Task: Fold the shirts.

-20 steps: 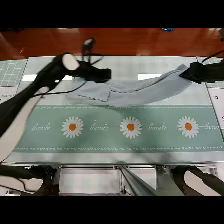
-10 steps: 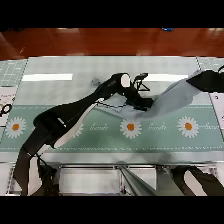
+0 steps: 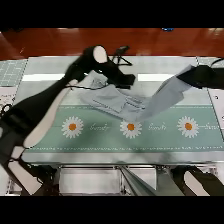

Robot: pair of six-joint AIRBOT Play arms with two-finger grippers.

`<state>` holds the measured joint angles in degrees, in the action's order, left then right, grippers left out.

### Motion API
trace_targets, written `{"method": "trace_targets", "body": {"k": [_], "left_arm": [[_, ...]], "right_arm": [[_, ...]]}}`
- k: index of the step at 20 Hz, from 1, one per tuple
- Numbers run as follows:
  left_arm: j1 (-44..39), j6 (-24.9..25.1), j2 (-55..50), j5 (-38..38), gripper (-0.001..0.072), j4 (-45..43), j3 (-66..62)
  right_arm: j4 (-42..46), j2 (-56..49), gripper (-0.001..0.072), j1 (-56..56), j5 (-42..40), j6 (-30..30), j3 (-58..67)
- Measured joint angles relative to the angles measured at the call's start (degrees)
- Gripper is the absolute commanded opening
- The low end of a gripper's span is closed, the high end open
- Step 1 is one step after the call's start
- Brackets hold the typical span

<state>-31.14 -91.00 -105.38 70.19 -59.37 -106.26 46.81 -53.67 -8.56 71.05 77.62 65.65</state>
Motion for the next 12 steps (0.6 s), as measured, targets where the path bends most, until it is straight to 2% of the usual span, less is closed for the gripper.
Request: {"method": "trace_targets", "body": {"k": [6, 12], "left_arm": [[9.9, 2.0, 25.9, -7.8, 0.0018, -5.7, 28.5], [19.8, 2.9, 47.3, -12.0, 0.0018, -6.9, 55.0]], "right_arm": [[-5.2, -17.7, 0.0021, 17.1, -10.6, -0.1, 9.3], [-7.5, -39.0, 0.0021, 28.7, -14.0, 1.4, 24.6]]}}
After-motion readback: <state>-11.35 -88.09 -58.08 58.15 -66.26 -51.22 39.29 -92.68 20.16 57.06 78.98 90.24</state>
